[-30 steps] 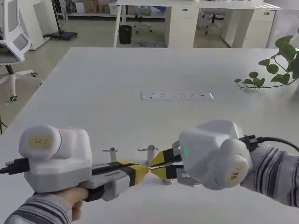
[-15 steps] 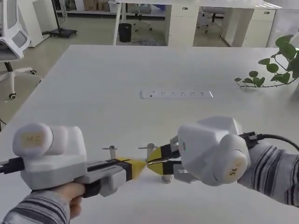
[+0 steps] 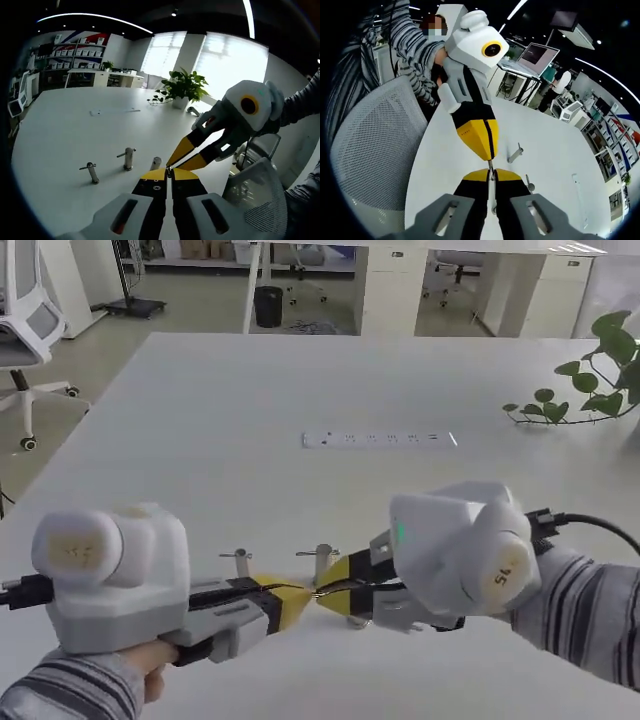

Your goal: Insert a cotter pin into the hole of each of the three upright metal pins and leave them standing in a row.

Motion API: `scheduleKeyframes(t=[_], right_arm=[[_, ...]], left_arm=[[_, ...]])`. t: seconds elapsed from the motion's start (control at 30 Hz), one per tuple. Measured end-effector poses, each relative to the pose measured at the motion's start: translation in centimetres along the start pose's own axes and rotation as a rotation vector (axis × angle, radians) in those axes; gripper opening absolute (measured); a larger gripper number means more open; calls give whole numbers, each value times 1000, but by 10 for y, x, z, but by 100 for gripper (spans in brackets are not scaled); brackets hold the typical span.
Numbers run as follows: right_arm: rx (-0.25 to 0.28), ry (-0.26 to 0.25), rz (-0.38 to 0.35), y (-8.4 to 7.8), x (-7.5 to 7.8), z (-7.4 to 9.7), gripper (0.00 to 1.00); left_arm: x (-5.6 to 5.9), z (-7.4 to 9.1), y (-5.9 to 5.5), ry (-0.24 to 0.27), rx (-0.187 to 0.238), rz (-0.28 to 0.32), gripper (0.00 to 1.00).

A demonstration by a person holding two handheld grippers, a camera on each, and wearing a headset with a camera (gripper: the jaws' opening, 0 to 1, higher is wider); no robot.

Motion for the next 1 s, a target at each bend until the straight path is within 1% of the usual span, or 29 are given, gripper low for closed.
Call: scheduleKeyframes(t=[0.1, 0.13, 0.17, 0.2, 0.27, 0.3, 0.33, 0.4, 0.43, 0.47, 0.5, 0.57, 0.6, 0.63, 0.67, 0.7, 0.73, 0.8, 0.83, 0.87, 0.93, 1.0], right_arm=[[23, 40, -106, -4, -1, 1, 3], [27, 51, -134, -5, -1, 1, 4], [37, 80, -169, -7, -3, 2, 6], [40, 81, -204, -9, -3, 1, 7], [59, 108, -255, -11, -5, 2, 6], [66, 116, -281, -12, -6, 2, 6], [72, 135, -312, -14, -8, 2, 7], [82, 166, -342, -16, -12, 2, 7], [83, 178, -349, -18, -13, 2, 8], [86, 208, -361, -19, -17, 2, 8], [91, 216, -371, -20, -18, 2, 8], [92, 234, -388, -21, -21, 2, 9], [88, 240, -390, -23, -22, 1, 10], [86, 238, -388, -24, -23, 1, 10], [89, 250, -387, -24, -25, 1, 10], [95, 261, -395, -24, -26, 2, 10], [115, 287, -411, -21, -30, 3, 9], [141, 319, -443, -17, -33, 4, 9], [156, 333, -452, -15, -35, 5, 9], [155, 340, -454, -15, -36, 5, 9], [142, 327, -443, -17, -35, 4, 8], [144, 332, -453, -16, -36, 4, 7]], left_arm=[[-2, 2, -3, 5, -11, -64, 0], [-2, 2, -4, 3, -11, -76, 0], [-3, 2, -5, -1, -6, -97, 0], [-3, 2, -6, -14, -4, -121, 0], [-3, 3, -11, -23, -11, -137, 0], [-4, 3, -12, -33, -9, -160, 0], [-4, 3, -13, -35, -10, -160, 0], [-2, 4, -16, -57, -15, -189, 0], [-1, 5, -18, -71, -17, -193, 0], [0, 5, -19, -79, -22, -209, 0], [1, 6, -20, -92, -24, -225, 0], [3, 6, -21, -109, -28, -232, 0], [4, 7, -22, -123, -34, -246, 0], [6, 7, -23, -135, -36, -248, 0], [7, 8, -23, -144, -38, -255, 0], [9, 8, -24, -159, -40, -255, 0], [11, 9, -25, -173, -47, -255, 0], [13, 9, -25, -192, -47, -264, 0], [15, 10, -25, -206, -43, -257, 0], [16, 10, -25, -212, -40, -259, 0], [19, 11, -25, -228, -41, -263, 0], [20, 12, -26, -239, -42, -268, 0]])
Point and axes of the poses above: the centre of the closed fingertips' face, and the gripper's own axes: z roughly backward along the fingers, x roughly to its right, y roughly out of its top, the point moved 4 cm from there along z, roughly backward along the fingers, and after that the axes turned 5 degrees about -x, right-handed, at the moved point
